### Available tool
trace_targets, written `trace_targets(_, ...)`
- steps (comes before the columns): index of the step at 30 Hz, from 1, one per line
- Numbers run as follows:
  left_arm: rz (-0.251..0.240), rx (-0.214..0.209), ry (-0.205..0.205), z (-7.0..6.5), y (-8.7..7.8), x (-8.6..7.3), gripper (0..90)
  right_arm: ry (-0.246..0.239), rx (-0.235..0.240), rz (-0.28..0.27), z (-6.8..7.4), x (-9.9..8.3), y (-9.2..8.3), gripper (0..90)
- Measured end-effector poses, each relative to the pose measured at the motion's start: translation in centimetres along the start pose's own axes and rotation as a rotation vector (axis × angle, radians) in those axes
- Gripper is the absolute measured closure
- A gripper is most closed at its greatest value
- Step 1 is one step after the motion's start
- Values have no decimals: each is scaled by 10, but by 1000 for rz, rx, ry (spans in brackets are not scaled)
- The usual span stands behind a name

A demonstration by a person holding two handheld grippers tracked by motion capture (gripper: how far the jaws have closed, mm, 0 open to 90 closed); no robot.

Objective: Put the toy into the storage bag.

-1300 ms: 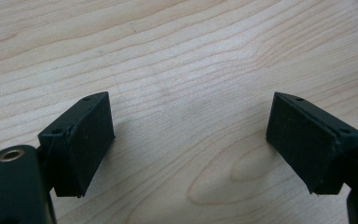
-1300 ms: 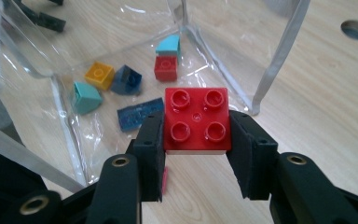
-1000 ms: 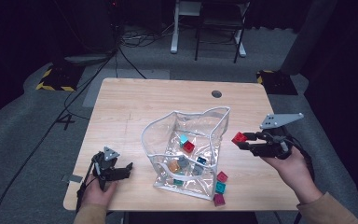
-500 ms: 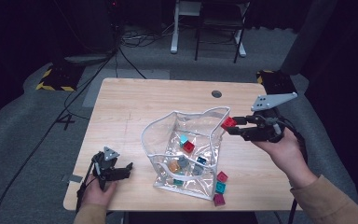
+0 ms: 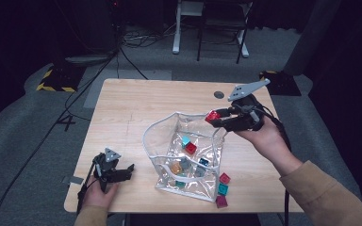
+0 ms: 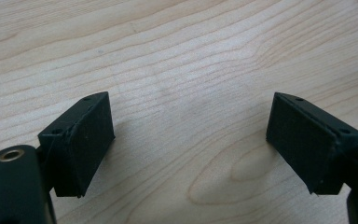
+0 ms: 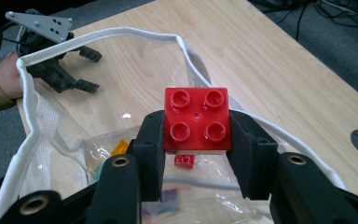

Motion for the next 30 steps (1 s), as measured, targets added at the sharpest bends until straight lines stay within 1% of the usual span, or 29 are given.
trace_targets(6, 0, 0, 0, 0, 0, 0, 152, -12, 24, 56, 6, 0, 25, 585)
trace_targets(8, 0, 0, -1, 0, 0, 0, 152, -18, 34, 73, 10, -1, 34, 585)
trace_targets(12, 0, 0, 0, 0, 0, 0, 152, -15, 60, 103, 17, -2, 48, 585)
trace_targets(16, 0, -1, 0, 0, 0, 0, 152, -25, 78, 146, 23, -7, 62, 584)
trace_targets(18, 0, 0, 0, 0, 0, 0, 152, -21, 72, 182, 25, -11, 69, 585)
trace_targets(20, 0, -1, -1, 0, 0, 0, 152, -25, 74, 216, 27, -16, 75, 584)
trace_targets(27, 0, 0, 0, 0, 0, 0, 153, -37, 73, 301, 32, -27, 87, 584)
trace_targets(30, 0, 0, -1, 0, 0, 0, 152, -39, 78, 325, 34, -30, 90, 583)
Point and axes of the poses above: each handheld gripper's, and its own axes: y roughly forward along the jaws, x roughly out of its top, z roughly to its left, the point moved 8 cm from there along y, roughly forward along the jaws, and after that the axes turned 15 degrees about -z, right-handed, at the moved point
